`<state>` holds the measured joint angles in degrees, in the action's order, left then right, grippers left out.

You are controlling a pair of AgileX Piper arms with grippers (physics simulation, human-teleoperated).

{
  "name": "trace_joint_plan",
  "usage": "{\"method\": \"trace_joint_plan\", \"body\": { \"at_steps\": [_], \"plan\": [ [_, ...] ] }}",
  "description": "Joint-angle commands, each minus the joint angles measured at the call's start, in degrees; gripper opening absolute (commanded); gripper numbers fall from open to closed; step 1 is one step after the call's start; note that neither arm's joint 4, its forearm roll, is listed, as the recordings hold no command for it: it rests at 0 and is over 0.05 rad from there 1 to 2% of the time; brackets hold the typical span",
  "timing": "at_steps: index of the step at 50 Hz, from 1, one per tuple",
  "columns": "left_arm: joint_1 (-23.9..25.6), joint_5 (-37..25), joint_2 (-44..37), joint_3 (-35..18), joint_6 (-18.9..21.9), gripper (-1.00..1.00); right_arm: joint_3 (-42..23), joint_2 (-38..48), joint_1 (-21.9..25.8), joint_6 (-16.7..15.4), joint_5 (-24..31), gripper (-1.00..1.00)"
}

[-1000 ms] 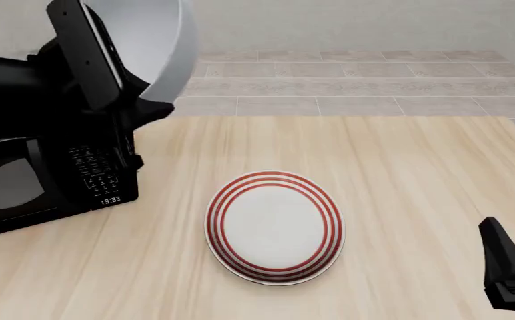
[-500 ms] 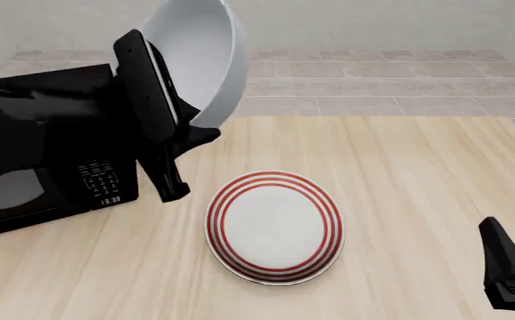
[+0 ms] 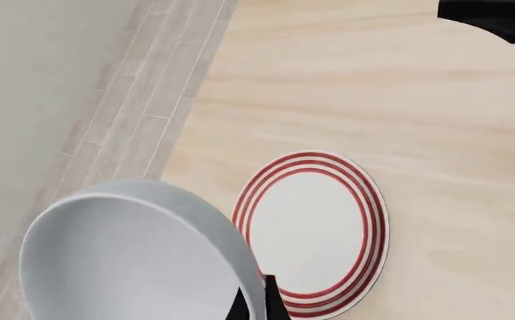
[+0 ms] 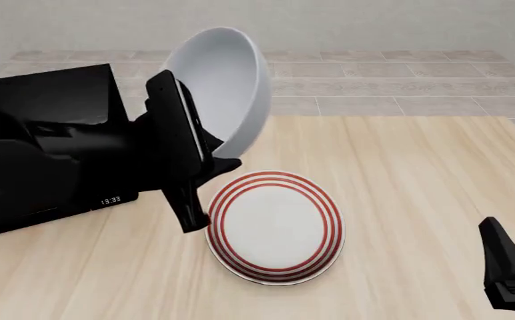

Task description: Pick up the white bowl and put it on the plate.

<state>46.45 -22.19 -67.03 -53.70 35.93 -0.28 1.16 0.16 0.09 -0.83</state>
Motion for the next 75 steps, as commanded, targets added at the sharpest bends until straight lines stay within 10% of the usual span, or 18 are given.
{"method": "trace_joint_plan", "body": {
  "at_steps": [1, 75],
  "plan": [
    [0.96, 2.7, -1.06, 1.77, -0.84, -1.0, 0.04, -0.26, -0.12, -0.14, 0.23, 1.0],
    [5.28, 13.89, -13.91, 3.65, -6.37, -1.0, 0.04, -0.25, -0.13, -0.14, 0.23, 1.0]
  ]
}}
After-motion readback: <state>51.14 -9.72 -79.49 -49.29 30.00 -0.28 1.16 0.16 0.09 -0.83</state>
